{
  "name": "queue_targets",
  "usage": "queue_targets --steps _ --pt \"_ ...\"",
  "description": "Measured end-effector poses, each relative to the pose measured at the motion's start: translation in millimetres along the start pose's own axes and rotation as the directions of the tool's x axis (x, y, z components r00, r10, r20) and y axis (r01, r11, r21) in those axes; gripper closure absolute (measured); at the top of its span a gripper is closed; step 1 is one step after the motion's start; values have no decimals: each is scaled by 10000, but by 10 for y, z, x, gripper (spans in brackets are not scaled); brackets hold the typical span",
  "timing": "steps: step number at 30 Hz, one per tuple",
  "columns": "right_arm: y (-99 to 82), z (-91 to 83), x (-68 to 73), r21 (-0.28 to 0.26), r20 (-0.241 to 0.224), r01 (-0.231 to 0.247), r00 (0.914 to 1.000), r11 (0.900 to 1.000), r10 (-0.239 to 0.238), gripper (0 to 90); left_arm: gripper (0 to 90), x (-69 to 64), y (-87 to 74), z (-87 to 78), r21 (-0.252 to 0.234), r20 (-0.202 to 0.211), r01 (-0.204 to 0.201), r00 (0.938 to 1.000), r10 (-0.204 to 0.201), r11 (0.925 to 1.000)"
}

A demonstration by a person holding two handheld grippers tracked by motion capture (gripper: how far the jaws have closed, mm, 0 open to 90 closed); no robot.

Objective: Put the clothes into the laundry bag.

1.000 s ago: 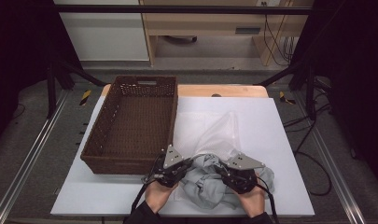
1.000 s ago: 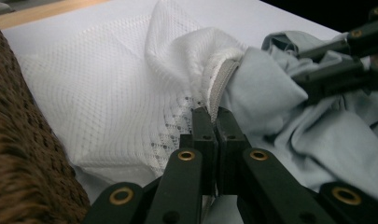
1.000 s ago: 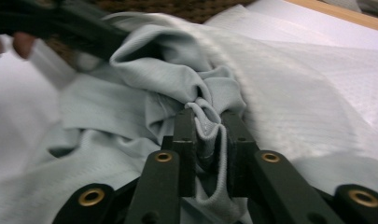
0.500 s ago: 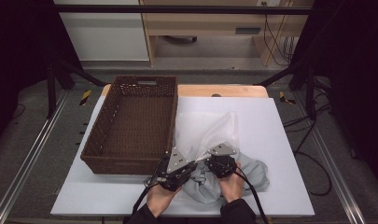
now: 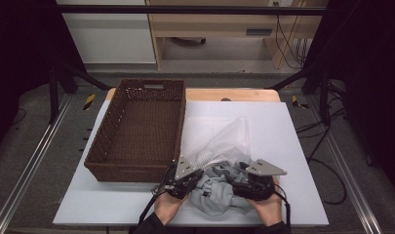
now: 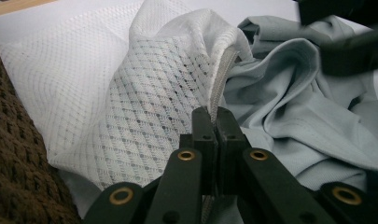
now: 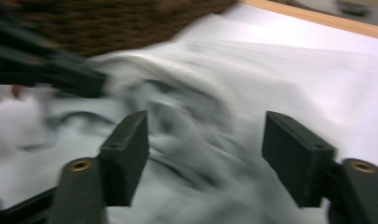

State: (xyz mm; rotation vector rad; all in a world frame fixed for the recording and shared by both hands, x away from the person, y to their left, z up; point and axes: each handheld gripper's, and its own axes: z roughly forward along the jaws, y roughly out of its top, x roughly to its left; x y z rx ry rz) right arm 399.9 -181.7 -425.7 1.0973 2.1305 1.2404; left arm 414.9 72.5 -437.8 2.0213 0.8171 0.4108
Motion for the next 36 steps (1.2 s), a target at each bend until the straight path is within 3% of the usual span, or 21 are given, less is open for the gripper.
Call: queue_targets --steps 3,4,5,6,9,13,15,17,18,19,20,21,22,23,24,28,32,33,36 --pt "-97 -130 -266 117 926 -672 9935 9977 658 238 882 -1 -8 -1 29 1 -115 9999 115 9999" --pt "-199 -164 -460 702 1444 -1172 9838 9906 1062 199 881 0 -10 5 51 22 -122 9999 122 9999" --pt "-199 -164 -460 702 1444 -1172 9838 9906 1062 199 881 -1 -13 12 70 47 -143 9999 143 9999" --pt "-303 -164 -602 914 1727 -1565 9751 9834 1391 205 880 -5 -18 20 78 35 -179 9998 179 9998" --pt "-381 -114 -694 1150 1783 -1845 9705 9761 1624 221 879 -14 -30 32 88 -7 -254 9997 254 9996" --pt "-501 70 -723 2017 1543 -1927 9745 9603 1632 395 880 6 -35 24 51 37 -197 9998 196 9998" --pt "-532 116 -700 2020 1511 -2146 9708 9556 1861 494 879 10 -33 18 -5 56 -136 9999 136 9999" --pt "-502 92 -686 1920 1121 -2184 9734 9568 1997 740 880 12 -31 17 -27 77 -108 9999 108 9999" --pt "-502 92 -686 1920 1121 -2184 9734 9568 1997 740 880 13 -29 19 -12 77 -106 9999 106 9999" --pt "-488 77 -672 1896 1068 -2213 9731 9566 2040 765 880 14 -28 21 -11 71 -72 9999 72 10000" --pt "-431 21 -631 1559 992 -1900 9794 9693 1761 787 880 16 -25 22 5 77 -52 10000 52 10000" --pt "-431 21 -631 1559 992 -1900 9794 9693 1761 787 880 19 -22 24 24 84 -7 10000 7 10000" --pt "-388 -30 -599 1238 804 -1674 9841 9781 1582 789 880 24 -18 25 12 96 68 9999 -68 10000" --pt "-278 -138 -515 467 336 -1365 9903 9895 1350 790 880 30 -13 26 15 127 146 9998 -147 9999" --pt "-278 -138 -515 467 336 -1365 9903 9895 1350 790 880 36 -7 27 22 151 222 9996 -222 9998" --pt "-63 -257 -229 -768 -1143 -683 9917 9947 593 792 881 46 28 7 -26 154 398 9991 -397 9992" --pt "31 -104 93 -656 -2074 147 9778 9977 -281 793 881 52 95 -41 -226 159 449 9989 -445 9987" --pt "35 67 228 -170 -2126 604 9751 9980 -626 792 882 57 122 -63 -325 175 469 9988 -463 9984" --pt "21 251 308 257 -2088 874 9747 9958 -801 792 882 68 226 -146 -728 163 456 9989 -446 9963"
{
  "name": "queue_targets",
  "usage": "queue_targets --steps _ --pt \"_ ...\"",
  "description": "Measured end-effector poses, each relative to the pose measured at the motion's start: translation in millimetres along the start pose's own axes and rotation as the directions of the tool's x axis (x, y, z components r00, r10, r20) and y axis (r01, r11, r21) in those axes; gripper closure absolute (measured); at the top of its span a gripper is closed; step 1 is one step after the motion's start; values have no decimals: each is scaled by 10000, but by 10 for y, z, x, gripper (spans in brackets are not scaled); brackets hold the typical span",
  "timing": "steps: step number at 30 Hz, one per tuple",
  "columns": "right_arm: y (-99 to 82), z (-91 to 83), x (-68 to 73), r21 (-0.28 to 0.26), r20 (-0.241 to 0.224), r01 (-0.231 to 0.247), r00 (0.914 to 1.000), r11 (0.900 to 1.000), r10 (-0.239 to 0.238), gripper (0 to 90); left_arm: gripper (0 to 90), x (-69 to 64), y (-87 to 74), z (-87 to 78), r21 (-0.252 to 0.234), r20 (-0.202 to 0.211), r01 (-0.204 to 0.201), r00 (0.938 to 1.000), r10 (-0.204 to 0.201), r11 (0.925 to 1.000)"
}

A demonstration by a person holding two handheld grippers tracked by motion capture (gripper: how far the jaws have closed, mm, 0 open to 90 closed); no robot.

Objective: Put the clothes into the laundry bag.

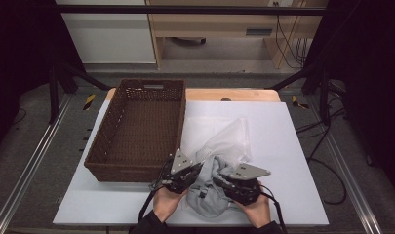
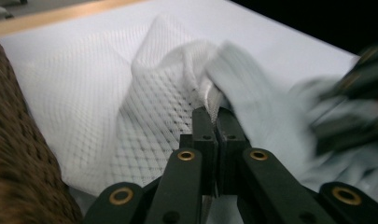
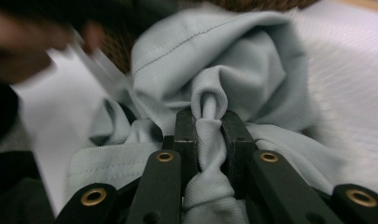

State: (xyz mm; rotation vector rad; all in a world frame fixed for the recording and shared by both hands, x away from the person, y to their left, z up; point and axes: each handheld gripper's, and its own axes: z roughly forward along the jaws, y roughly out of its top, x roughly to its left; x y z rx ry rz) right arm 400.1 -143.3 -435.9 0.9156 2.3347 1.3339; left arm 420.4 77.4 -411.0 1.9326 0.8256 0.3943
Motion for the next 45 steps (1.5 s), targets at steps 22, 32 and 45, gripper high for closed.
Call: queue_targets --steps 22,32,45 --pt "13 118 -52 -89 598 -614 9963 9981 618 348 881 -32 -175 164 526 130 -496 9987 490 9974" --pt "-40 -30 9 -309 547 -305 9980 9991 322 295 882 -49 33 222 67 134 -133 9998 132 9999" --pt "-367 -587 -354 -932 1602 -1470 9739 9847 1606 245 881 -8 -94 208 520 100 -170 9998 165 9985"
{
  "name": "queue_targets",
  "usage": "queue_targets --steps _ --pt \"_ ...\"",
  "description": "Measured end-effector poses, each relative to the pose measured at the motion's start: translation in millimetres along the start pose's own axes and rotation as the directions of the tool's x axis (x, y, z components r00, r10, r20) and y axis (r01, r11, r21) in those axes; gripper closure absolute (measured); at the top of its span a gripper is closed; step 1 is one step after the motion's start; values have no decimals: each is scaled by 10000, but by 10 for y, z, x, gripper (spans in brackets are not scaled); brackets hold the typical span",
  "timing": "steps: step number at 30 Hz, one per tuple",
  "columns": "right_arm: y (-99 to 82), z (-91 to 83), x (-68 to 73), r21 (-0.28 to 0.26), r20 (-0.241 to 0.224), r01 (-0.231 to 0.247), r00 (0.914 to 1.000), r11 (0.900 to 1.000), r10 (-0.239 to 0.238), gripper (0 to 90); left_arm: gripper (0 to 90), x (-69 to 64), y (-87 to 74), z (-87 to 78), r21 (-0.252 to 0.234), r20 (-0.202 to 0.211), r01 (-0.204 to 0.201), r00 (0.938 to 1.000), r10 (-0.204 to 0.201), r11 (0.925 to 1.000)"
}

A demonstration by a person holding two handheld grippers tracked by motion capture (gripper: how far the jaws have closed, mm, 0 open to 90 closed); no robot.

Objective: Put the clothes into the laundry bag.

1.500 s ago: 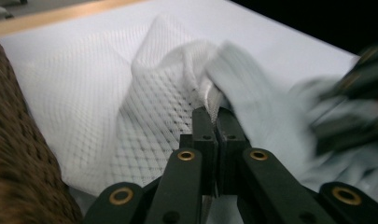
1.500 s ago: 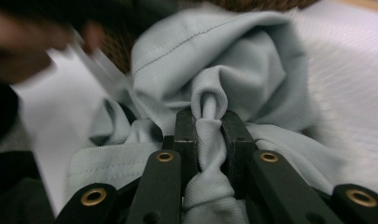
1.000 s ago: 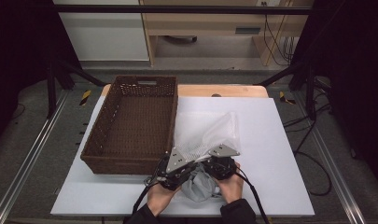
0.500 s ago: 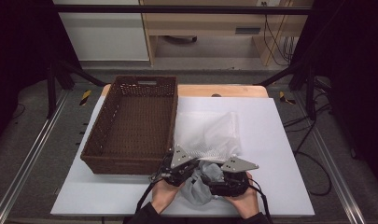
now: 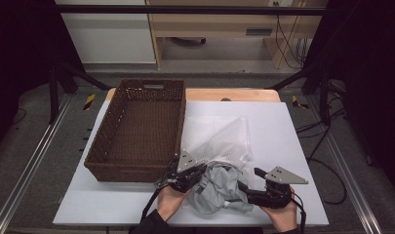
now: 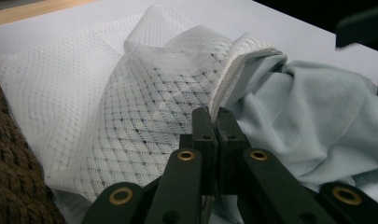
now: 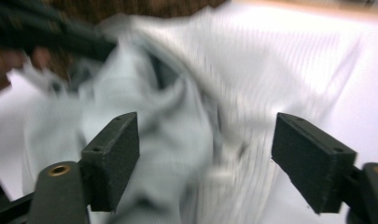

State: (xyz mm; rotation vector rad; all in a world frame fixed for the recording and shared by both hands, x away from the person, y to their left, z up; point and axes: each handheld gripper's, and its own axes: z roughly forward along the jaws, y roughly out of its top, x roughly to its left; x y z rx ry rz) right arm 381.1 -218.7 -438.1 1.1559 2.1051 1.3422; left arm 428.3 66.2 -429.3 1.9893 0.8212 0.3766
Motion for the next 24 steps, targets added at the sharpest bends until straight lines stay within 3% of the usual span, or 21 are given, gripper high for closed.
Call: queue_targets --steps 3,6,8,11,13,14,15,17,18,19,20,22,23,24 --pt "-135 42 -21 216 -289 -290 9991 9993 297 288 881 -8 -17 8 52 7 -23 10000 23 10000" --pt "-216 127 20 714 -785 -153 9967 9973 209 378 881 -14 -29 8 49 -9 -28 10000 28 10000" --pt "-213 191 69 714 -1188 -71 9928 9974 155 526 881 -12 -33 8 72 25 13 10000 -13 10000" --pt "-141 258 176 458 -1664 493 9852 9977 -410 770 881 -10 -20 -11 58 67 82 9999 -83 9999" --pt "-53 314 264 134 -1841 737 9804 9972 -700 799 881 -22 5 -35 -22 145 87 9999 -87 10000" --pt "60 425 343 185 -1754 985 9800 9950 -937 804 882 -35 23 -52 -95 173 71 9998 -69 9999" --pt "60 425 343 185 -1754 985 9800 9950 -937 804 882 -49 42 -74 -167 199 27 9998 -23 9999" --pt "163 601 376 558 -1378 990 9863 9935 -905 810 882 -82 74 -121 -376 231 -64 9997 73 9993" --pt "238 795 378 966 -739 799 9946 9921 -729 811 882 -100 82 -147 -493 261 -87 9996 100 9987" --pt "238 795 378 966 -739 799 9946 9921 -729 811 882 -115 88 -172 -544 272 -168 9995 183 9984" --pt "264 884 366 1078 -302 708 9972 9916 -679 811 882 -127 87 -192 -576 262 -224 9994 240 9981" --pt "299 1029 307 1175 447 403 9979 9923 -458 809 882 -133 66 -217 -532 276 -246 9993 261 9983" --pt "304 1116 235 1117 1093 175 9936 9936 -298 800 882 -122 25 -201 -404 276 -199 9994 211 9990" --pt "302 1132 200 1068 1030 -43 9947 9943 -68 789 882 -122 25 -201 -404 276 -199 9994 211 9990"
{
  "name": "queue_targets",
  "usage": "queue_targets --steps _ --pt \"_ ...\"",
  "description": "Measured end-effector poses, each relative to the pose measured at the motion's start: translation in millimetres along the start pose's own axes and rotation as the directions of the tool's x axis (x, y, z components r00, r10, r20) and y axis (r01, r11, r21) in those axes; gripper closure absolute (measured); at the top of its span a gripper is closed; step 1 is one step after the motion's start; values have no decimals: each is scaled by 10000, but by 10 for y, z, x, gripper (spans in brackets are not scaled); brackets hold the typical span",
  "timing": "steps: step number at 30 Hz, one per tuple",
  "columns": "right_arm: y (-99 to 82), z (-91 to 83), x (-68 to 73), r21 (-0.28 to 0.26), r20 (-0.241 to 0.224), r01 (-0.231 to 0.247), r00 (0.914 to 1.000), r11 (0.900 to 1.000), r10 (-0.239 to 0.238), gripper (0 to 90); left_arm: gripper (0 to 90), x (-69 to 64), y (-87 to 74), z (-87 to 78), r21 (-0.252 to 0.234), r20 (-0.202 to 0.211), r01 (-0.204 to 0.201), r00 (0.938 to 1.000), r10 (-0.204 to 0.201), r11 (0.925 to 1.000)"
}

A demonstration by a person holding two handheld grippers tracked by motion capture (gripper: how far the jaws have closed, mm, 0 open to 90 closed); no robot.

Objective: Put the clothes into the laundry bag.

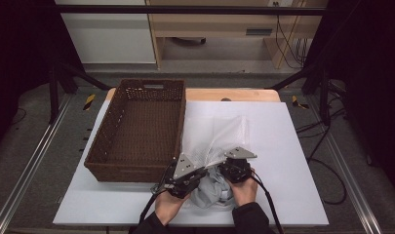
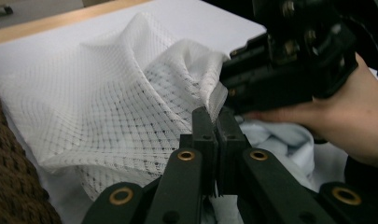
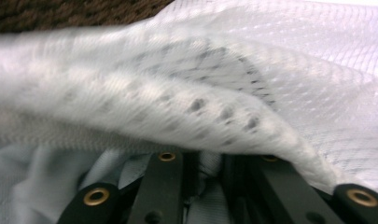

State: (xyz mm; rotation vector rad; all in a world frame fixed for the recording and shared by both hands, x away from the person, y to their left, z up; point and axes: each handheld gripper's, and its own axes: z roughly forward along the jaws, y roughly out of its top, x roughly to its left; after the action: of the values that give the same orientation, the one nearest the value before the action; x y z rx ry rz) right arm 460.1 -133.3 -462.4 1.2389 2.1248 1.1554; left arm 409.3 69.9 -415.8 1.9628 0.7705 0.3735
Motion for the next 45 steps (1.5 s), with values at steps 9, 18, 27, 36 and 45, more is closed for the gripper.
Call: queue_targets --steps 9,18,27,36,45 --pt "11 -351 39 -204 -922 273 9953 9994 -290 371 882 29 -113 193 379 -135 166 9998 -161 9991" --pt "-244 -705 60 -192 -1147 905 9891 9957 -921 220 882 99 -79 133 190 -299 373 9989 -367 9991" --pt "-459 -570 -68 91 -1977 392 9796 9992 -366 794 882 74 -92 155 413 -185 240 9996 -232 9989" --pt "-62 -377 146 -37 -1330 821 9877 9966 -818 787 882 62 12 8 31 125 257 9996 -258 9997" --pt "-51 -39 -4 -4 650 378 9972 9993 -377 715 882 41 -84 10 365 55 128 9999 -130 9993"
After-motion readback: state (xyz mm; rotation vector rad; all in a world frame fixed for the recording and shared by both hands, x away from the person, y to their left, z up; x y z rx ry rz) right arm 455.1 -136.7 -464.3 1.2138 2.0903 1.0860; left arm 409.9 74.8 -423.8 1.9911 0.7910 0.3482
